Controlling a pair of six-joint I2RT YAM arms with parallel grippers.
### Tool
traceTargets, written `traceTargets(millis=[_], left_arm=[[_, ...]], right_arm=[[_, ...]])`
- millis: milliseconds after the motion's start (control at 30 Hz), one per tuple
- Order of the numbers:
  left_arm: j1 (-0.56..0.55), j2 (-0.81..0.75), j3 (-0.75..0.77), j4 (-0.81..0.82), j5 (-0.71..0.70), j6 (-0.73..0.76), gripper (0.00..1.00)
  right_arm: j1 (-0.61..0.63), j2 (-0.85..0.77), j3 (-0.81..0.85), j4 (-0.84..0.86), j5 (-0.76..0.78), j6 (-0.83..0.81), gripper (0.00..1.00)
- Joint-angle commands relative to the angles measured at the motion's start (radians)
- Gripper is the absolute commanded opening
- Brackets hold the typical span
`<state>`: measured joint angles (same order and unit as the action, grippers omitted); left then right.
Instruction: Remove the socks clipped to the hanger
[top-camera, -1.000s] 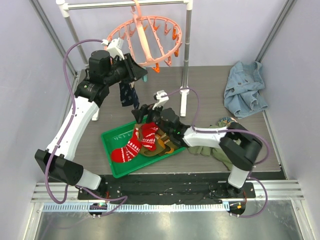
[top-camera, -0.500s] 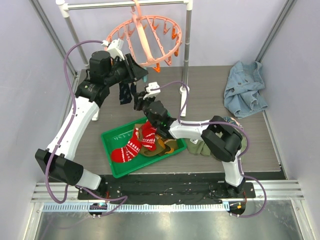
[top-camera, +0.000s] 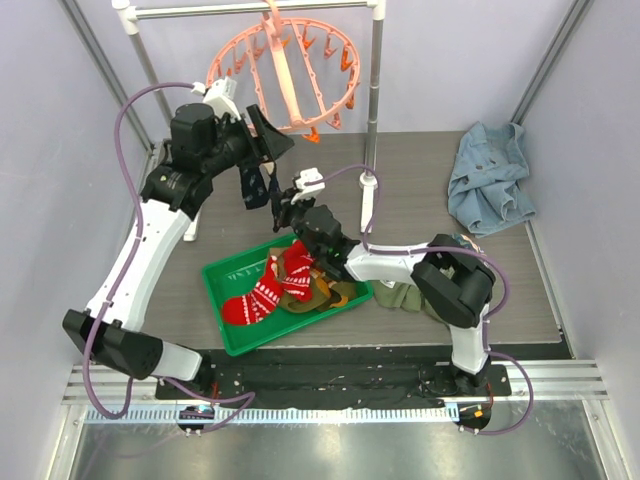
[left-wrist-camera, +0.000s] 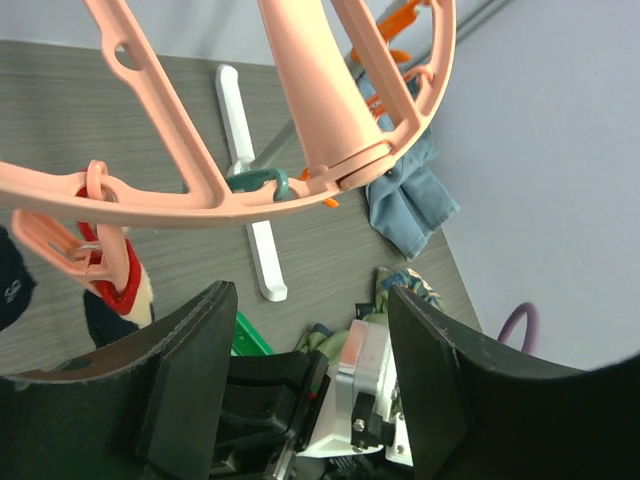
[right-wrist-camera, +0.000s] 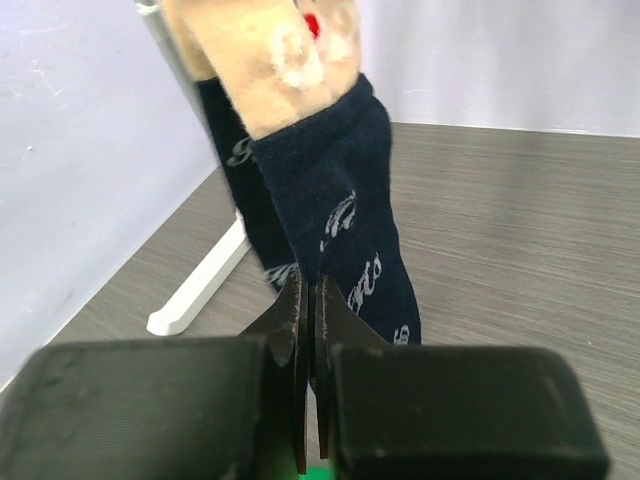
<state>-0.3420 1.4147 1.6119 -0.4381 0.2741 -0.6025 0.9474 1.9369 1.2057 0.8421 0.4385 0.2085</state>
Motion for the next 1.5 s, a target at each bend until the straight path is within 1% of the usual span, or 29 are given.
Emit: traceTargets(millis=[0,133,333,467,567,667,833,900,1000,1167,1300,1467], left_arm=[[0.003,-0.051,0.072,-0.060,-0.073,0.017,0.66],[0.003,-0.066,0.089,-0.132,-0.114,0.027,0.66],[0.003,-0.112,0.071,-0.159,-0.160,0.035,0.67],[0.005,-0.112,0.083,-0.201,-0.257,0.061,0.68],[0.027,-0.094,0.098,-0.232,-0.266,0.052,0.67],[0.052,-0.088,0.091,-0.232,-0.248,0.033,0.66],[0.096,-0.091,0.056,-0.185,-0.205,0.009,0.64],[0.126,-0.094,0.026,-0.130,-0.164,0.000,0.64],[0.156,-0.092,-0.012,-0.052,-0.063,-0.017,0.64],[0.175,-0.065,-0.033,0.004,0.029,-0.023,0.64],[0.176,-0.051,-0.043,0.038,0.039,-0.020,0.64],[0.176,-0.022,-0.043,0.053,0.045,-0.016,0.61]], right_arm=[[0.005,-0.110,-0.029,0.046,-0.033,-0.006,0.01],[0.005,-0.145,-0.060,0.031,-0.044,0.003,0.01],[0.007,-0.190,-0.080,0.002,-0.067,0.032,0.01],[0.010,-0.219,-0.103,0.000,-0.098,0.069,0.01],[0.016,-0.231,-0.112,0.003,-0.112,0.094,0.01],[0.017,-0.239,-0.117,0.003,-0.123,0.120,0.01],[0.016,-0.240,-0.120,-0.006,-0.144,0.155,0.01],[0.016,-0.242,-0.118,-0.009,-0.153,0.175,0.01],[0.016,-0.242,-0.120,-0.008,-0.169,0.207,0.01],[0.017,-0.251,-0.133,0.014,-0.187,0.259,0.01],[0.017,-0.257,-0.141,0.025,-0.187,0.287,0.01],[0.016,-0.263,-0.144,0.028,-0.187,0.298,0.01]])
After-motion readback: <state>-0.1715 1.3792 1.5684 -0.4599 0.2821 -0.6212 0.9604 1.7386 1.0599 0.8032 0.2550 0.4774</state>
